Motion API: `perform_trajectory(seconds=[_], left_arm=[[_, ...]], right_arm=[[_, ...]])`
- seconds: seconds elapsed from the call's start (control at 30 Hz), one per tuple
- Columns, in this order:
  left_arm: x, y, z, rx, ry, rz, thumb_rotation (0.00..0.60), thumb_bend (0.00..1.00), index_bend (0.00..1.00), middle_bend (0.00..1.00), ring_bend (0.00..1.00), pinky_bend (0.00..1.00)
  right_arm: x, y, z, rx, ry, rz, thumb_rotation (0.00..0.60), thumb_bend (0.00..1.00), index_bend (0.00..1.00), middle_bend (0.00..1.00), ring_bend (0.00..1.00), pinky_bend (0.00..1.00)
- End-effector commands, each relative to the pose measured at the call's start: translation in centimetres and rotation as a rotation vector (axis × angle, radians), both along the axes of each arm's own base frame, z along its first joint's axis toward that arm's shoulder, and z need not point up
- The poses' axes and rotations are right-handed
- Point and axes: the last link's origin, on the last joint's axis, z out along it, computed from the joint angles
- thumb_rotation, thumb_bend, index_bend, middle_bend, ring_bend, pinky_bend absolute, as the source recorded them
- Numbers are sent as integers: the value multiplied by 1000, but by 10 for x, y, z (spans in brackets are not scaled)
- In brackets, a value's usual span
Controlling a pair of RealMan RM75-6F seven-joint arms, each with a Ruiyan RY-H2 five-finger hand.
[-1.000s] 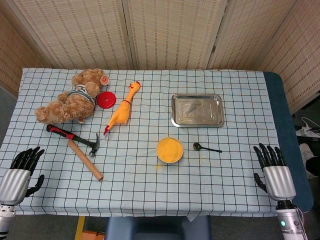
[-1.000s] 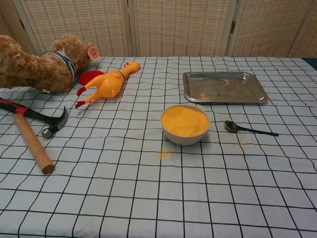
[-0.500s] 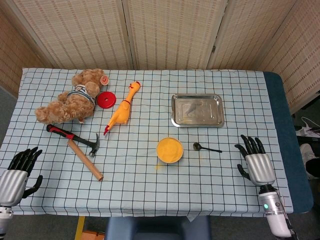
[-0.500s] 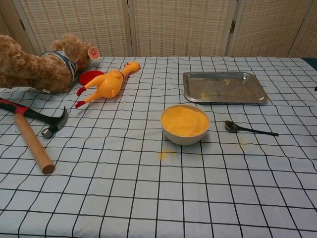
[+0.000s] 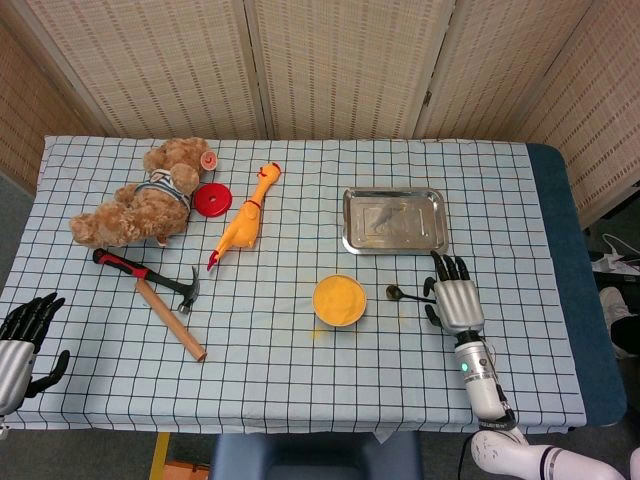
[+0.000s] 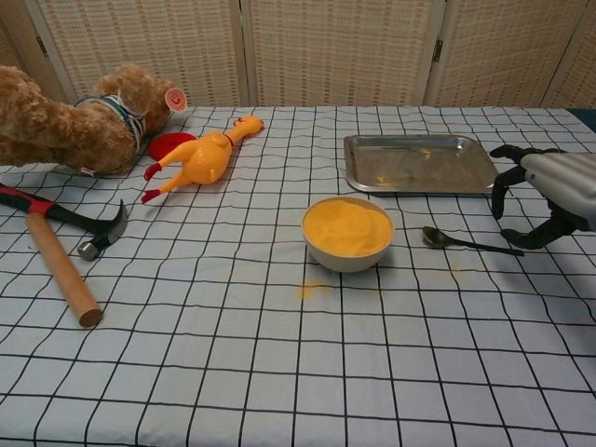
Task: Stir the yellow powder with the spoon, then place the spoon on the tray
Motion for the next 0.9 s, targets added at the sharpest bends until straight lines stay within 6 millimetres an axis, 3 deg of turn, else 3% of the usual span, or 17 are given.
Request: perform_trajectory(seconds=[0.03, 0.33, 0.9], left_arm=[[-1, -1, 1, -1, -2, 3, 600, 457, 0, 0, 0, 93], [-3, -3, 4, -1, -11, 7, 600, 458, 0, 0, 0, 93], [-3, -3, 4, 0, -5, -7, 600, 458, 0, 0, 0, 93]], right_arm=[[5, -17, -19, 23, 15, -31, 600, 275, 514, 0, 0, 0], [13, -31, -40, 64, 36, -51, 600, 274, 505, 0, 0, 0], [15, -40, -48, 99, 81, -73, 600, 314, 516, 0, 0, 0]])
